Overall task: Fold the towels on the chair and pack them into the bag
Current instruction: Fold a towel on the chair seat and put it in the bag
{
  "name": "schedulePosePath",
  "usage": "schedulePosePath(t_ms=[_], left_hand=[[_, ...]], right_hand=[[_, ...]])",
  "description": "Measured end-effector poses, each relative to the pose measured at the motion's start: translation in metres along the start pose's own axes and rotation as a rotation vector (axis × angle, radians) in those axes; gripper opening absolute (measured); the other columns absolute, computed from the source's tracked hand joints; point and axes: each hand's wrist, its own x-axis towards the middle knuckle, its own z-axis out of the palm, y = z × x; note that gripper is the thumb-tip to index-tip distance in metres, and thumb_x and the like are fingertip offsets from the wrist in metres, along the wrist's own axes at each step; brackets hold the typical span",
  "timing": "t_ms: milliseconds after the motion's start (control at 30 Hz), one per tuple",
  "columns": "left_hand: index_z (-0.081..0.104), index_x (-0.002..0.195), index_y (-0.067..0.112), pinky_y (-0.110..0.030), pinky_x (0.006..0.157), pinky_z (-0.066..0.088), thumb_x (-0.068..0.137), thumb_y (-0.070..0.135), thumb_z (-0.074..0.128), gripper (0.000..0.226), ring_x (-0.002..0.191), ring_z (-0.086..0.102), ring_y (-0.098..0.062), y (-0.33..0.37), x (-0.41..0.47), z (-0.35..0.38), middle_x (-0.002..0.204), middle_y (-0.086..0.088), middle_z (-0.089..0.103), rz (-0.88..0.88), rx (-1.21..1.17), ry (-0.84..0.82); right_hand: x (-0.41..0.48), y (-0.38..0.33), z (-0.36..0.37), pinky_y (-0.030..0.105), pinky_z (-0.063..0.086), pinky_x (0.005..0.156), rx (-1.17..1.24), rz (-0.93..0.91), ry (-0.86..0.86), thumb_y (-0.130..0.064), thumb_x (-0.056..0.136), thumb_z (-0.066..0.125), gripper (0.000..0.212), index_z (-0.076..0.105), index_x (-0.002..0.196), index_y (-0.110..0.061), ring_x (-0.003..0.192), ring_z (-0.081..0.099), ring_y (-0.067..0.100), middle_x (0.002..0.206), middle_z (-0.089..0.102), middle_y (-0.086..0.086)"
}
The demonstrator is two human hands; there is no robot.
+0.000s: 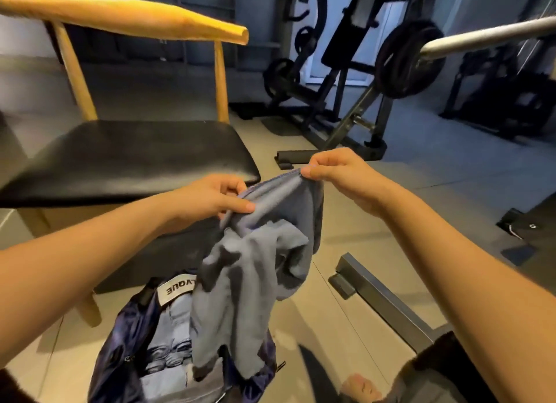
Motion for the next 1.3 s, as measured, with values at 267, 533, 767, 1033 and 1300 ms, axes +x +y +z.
schedulePosePath(t_ms=[267,533,767,1033,1300], left_hand=[[0.074,0.093,0.010,-0.034,0.077,0.050,0.091,0.030,0.076,0.021,0.085,0.067,-0.018,0.009,-0.020,-0.029,0.093,-0.009,0.075,0.002,0.130,0.226],[0.064,0.082,0.001,-0.031,0.067,0.043,0.089,0.018,0.076,0.022,0.071,0.056,-0.018,0.009,-0.025,-0.044,0.075,-0.012,0.062,-0.022,0.204,0.183],[0.061,0.083,-0.007,-0.025,0.062,0.042,0.086,0.031,0.081,0.042,0.065,0.053,-0.016,-0.004,-0.051,-0.074,0.073,-0.017,0.060,-0.146,0.248,-0.001],[0.072,0.077,0.009,-0.022,0.067,0.046,0.090,0.015,0.072,0.015,0.070,0.057,-0.011,-0.058,-0.090,-0.120,0.070,0.003,0.067,-0.389,0.491,-0.040],[0.055,0.090,0.009,-0.027,0.045,0.045,0.106,0.014,0.052,0.017,0.052,0.056,-0.027,-0.005,-0.104,-0.174,0.070,-0.017,0.054,-0.230,0.090,0.757]], right_hand=[[0.013,0.003,0.010,0.028,0.038,0.064,-0.058,-0.022,0.218,-0.037,0.096,0.066,0.044,0.067,0.086,0.006,0.071,0.048,0.015,0.076,0.054,0.013],[0.032,0.016,0.007,0.025,0.032,0.053,-0.162,-0.079,0.334,-0.030,0.093,0.070,0.048,0.055,0.074,0.012,0.055,0.038,0.012,0.060,0.042,0.009],[0.045,0.036,-0.012,0.033,0.029,0.058,-0.110,0.082,0.700,-0.029,0.092,0.064,0.039,0.051,0.061,-0.010,0.059,0.033,0.016,0.060,0.039,0.002],[0.081,-0.002,-0.005,0.031,0.023,0.052,0.231,0.106,0.838,-0.012,0.092,0.060,0.045,0.032,0.057,-0.019,0.053,0.023,0.013,0.058,0.028,-0.001],[0.142,-0.103,-0.016,0.030,0.054,0.067,0.345,0.177,0.762,-0.017,0.100,0.053,0.028,0.045,0.074,-0.026,0.067,0.055,0.022,0.073,0.052,0.001]])
